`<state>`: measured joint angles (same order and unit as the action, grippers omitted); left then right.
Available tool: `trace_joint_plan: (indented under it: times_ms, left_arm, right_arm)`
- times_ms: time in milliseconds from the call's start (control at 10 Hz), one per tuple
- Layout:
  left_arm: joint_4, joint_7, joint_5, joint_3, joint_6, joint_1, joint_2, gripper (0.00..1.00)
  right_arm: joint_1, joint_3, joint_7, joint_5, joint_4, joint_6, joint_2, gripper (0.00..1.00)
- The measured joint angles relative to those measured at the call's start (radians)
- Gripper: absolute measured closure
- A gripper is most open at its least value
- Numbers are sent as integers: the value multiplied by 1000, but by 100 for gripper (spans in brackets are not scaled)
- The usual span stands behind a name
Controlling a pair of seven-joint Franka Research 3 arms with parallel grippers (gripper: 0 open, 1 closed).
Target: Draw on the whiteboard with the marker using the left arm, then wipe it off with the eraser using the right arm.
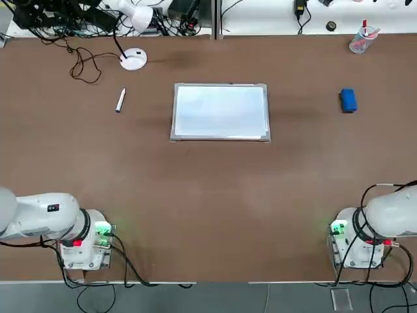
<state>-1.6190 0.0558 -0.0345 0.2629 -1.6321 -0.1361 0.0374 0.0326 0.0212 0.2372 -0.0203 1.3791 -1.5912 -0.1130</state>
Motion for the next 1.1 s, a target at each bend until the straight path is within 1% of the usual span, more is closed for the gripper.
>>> trace_joint_plan:
  times_ms: [400, 500, 800, 1100]
  left_arm:
    - [0, 6, 0, 1, 5, 0, 0, 0]
    - [0, 7, 0, 1, 6, 0, 0, 0]
    - [0, 7, 0, 2, 7, 1, 0, 0]
    - [0, 7, 0, 3, 7, 1, 0, 0]
  right_arm:
    - [0, 0, 9, 0, 10, 36, 0, 0]
    - [0, 0, -15, 0, 12, 39, 0, 0]
    - [0, 2, -160, -1, 13, 40, 0, 0]
    - [2, 1, -160, -1, 16, 45, 0, 0]
